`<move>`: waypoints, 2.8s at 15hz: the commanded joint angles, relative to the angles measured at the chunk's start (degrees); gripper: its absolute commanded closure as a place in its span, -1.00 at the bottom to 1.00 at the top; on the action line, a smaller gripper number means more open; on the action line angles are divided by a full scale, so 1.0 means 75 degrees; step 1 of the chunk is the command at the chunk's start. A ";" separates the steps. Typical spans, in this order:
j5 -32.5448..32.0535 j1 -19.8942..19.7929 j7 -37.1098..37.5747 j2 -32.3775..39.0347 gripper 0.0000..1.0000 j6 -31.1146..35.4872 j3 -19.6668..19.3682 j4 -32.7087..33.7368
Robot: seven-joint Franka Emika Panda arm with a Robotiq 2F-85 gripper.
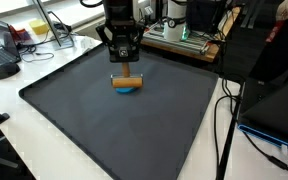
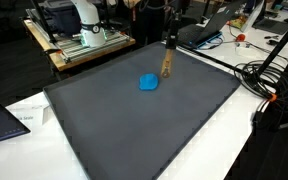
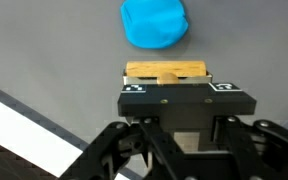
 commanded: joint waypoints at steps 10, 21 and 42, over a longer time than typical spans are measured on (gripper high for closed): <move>0.3067 -0.1337 -0.0814 0.0307 0.56 -0.0406 -0.0488 0.0688; 0.4464 -0.2114 -0.1434 -0.0024 0.56 -0.0373 -0.0949 -0.0039; 0.4919 -0.1951 -0.4657 -0.1504 0.56 0.1257 -0.1481 -0.2733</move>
